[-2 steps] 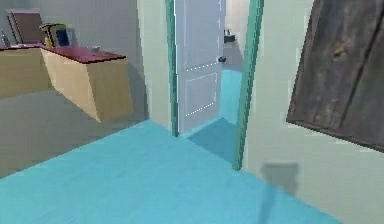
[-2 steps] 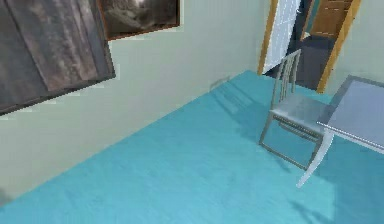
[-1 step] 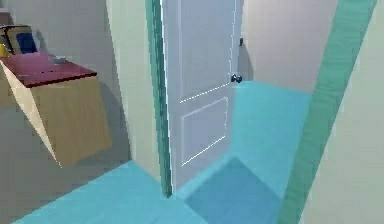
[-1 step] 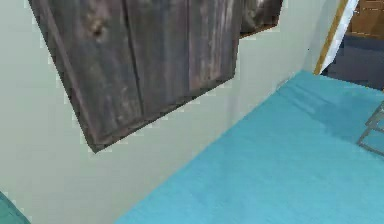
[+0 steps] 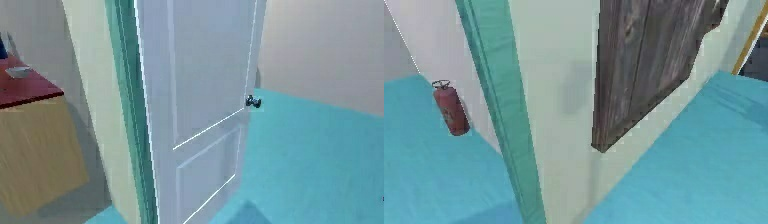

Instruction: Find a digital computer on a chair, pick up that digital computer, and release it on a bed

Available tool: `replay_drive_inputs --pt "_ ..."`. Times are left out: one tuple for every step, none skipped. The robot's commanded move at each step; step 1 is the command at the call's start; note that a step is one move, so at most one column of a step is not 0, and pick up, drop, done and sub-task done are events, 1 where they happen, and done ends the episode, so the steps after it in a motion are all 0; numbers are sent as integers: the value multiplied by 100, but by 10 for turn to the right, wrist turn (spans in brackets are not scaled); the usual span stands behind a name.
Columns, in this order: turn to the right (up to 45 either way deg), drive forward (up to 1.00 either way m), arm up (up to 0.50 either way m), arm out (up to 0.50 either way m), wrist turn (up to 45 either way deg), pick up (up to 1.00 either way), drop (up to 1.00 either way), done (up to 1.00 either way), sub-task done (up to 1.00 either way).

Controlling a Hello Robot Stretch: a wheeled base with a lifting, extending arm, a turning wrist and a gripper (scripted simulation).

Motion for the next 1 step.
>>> replay_drive_inputs --pt "360 0 0 0 0 0 0 0 0"
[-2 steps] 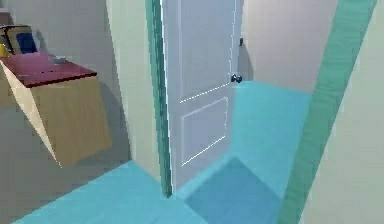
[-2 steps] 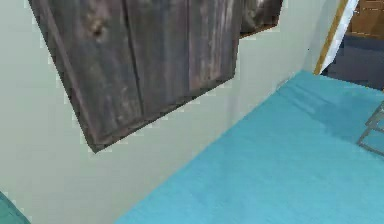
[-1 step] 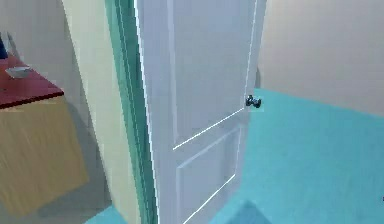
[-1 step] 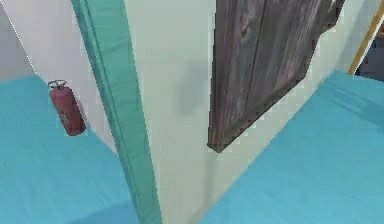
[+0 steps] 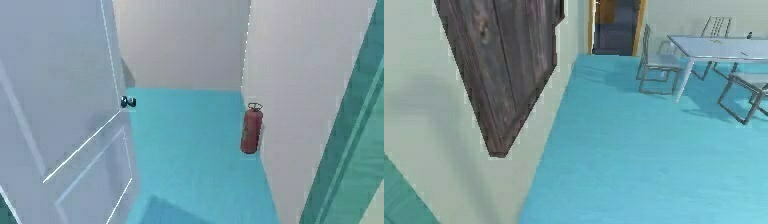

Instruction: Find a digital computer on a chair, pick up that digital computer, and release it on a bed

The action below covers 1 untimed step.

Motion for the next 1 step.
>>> replay_drive_inputs --pt "0 100 0 0 0 0 0 0 0"
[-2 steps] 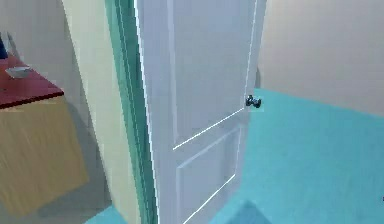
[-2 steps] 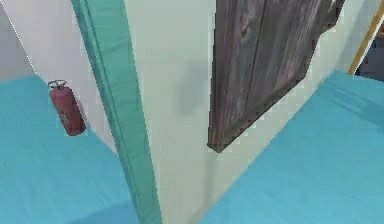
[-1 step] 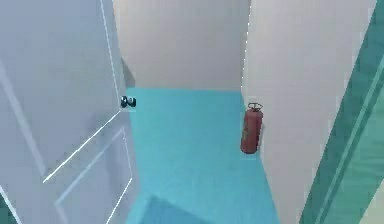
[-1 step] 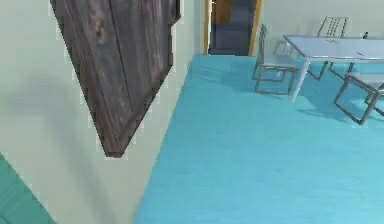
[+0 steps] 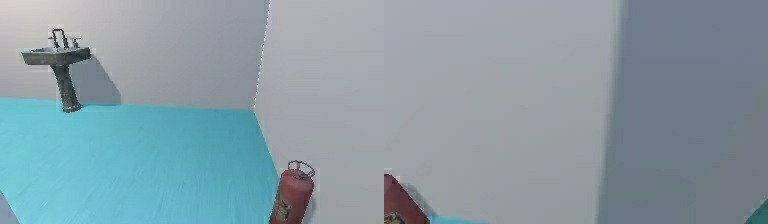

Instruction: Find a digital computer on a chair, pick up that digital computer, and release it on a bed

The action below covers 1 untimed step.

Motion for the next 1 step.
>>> replay_drive_inputs --pt "0 50 0 0 0 0 0 0 0"
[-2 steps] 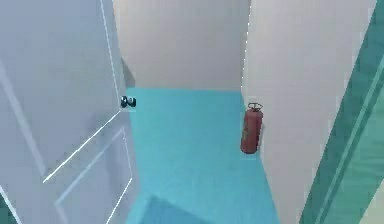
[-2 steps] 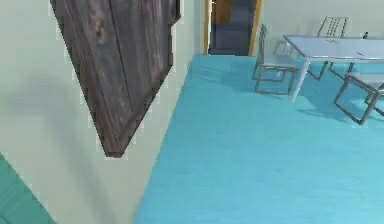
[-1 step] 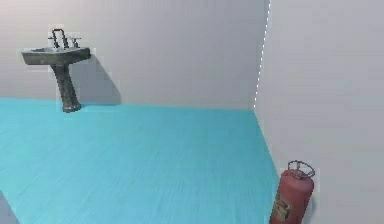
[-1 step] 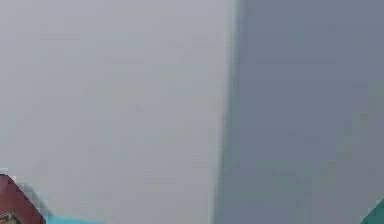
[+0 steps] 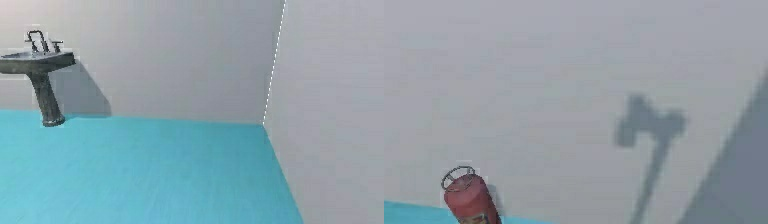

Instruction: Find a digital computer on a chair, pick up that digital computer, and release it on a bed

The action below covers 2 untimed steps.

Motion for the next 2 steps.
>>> replay_drive_inputs --pt "-450 0 0 0 0 0 0 0 0" --pt "-240 0 0 0 0 0 0 0 0"
